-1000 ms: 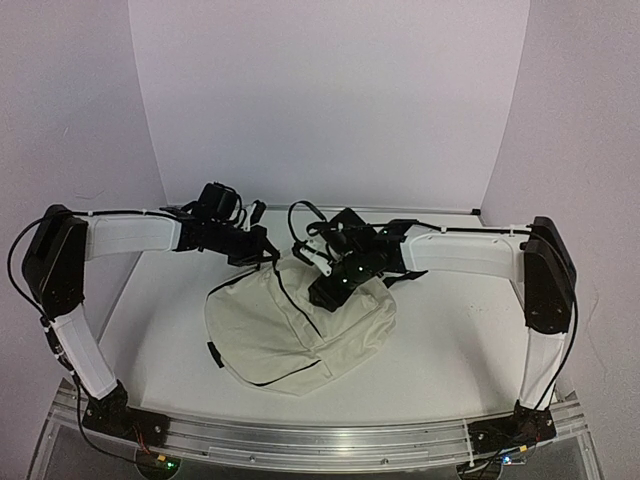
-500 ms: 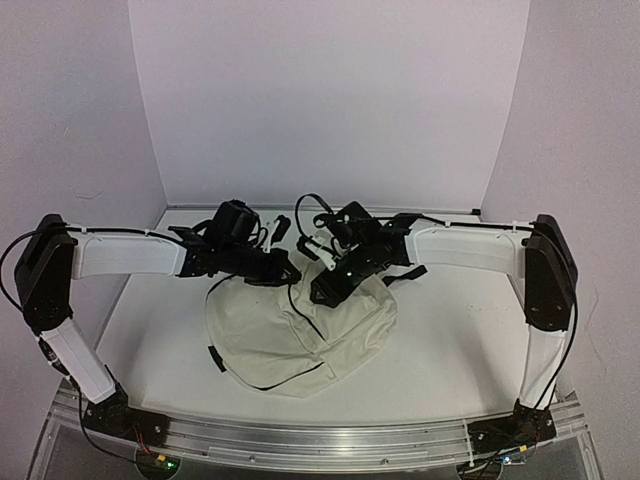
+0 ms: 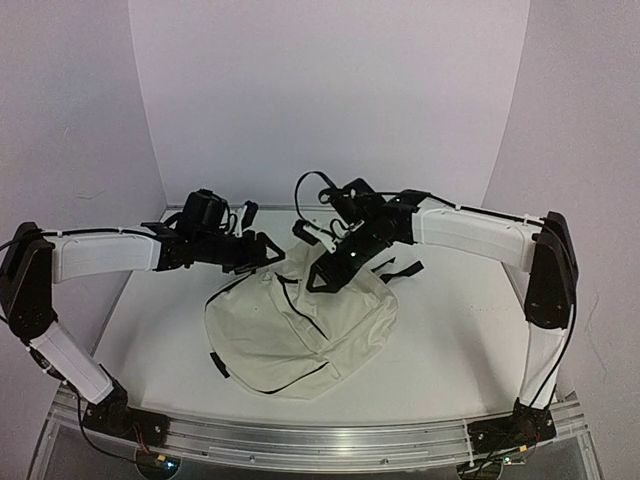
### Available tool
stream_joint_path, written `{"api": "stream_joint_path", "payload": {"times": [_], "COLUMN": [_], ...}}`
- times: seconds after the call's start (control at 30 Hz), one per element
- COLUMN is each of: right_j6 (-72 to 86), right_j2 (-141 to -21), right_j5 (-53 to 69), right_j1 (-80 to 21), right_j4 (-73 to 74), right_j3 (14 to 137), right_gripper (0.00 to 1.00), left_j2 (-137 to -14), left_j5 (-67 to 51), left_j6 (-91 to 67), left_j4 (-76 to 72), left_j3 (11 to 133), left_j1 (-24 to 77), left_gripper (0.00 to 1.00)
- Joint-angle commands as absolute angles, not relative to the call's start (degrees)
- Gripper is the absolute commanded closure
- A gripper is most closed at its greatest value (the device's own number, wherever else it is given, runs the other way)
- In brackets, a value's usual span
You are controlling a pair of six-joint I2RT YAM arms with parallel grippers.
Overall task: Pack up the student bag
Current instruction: Zip the student bag at the center of the board.
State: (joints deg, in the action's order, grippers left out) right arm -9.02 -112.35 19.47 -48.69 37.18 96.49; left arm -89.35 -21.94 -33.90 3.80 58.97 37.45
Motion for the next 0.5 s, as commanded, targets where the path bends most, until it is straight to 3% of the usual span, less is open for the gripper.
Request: {"api": "stream_joint_path", "payload": {"times": [0.0, 0.47], "right_j6": [-10.2, -10.5], "right_j2": [-114.5, -123.9], "right_j5": [22.5, 19.1], "right_j1": [-49.0, -51.6], "right_j4": [39.9, 42.8], "right_j3": [103.8, 113.6], "right_gripper": [0.39, 0.44], "left_j2": [-84.8, -81.9], "left_j5": [-22.6, -18.1], "left_j6": [-35.5, -35.8], "left_j4": [3.2, 8.4], "left_j3": [57.9, 55.6], "left_j1": [34.8, 31.5], "left_gripper": [0.41, 0.3]}}
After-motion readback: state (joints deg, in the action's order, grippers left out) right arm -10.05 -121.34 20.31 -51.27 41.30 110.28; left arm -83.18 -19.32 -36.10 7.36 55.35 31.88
